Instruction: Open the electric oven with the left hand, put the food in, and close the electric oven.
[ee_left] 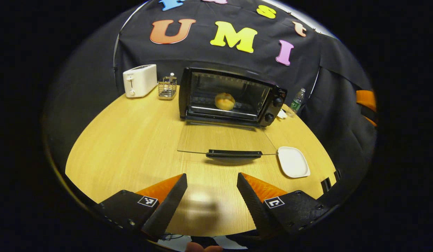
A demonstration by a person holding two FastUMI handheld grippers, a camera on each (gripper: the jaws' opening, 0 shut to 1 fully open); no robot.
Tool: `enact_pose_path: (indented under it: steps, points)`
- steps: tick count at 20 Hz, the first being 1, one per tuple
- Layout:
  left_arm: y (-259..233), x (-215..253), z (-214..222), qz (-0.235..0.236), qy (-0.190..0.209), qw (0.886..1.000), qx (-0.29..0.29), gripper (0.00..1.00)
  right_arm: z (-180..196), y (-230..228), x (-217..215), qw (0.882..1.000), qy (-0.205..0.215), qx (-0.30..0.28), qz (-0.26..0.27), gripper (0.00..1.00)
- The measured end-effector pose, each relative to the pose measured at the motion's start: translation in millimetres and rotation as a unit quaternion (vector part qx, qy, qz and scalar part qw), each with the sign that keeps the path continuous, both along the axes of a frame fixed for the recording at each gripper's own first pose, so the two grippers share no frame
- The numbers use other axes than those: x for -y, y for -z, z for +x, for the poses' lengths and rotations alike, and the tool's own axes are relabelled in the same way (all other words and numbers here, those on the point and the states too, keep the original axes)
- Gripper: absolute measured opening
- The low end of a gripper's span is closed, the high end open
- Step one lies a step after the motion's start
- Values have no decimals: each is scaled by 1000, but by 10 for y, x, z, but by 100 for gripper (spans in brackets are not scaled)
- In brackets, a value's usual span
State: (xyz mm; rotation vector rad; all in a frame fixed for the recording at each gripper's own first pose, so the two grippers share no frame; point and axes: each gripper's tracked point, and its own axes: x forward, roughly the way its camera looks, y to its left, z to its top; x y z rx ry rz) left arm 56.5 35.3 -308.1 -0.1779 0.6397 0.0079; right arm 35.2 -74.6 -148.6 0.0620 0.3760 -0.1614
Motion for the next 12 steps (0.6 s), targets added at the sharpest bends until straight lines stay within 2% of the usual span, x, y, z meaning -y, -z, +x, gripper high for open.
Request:
enact_pose_path:
  steps: [3,7,12]
  points:
    - [216,179,134,0,2,1000,-22,95,-132,39,284,1000,18,-10,-17,96]
    - [473,365,332,15,8,999,-44,95,-231,111,627,999,46,-26,-11,97]
    - [685,404,512,39,4,998,-57,95,-200,159,859,997,62,-40,-6,97]
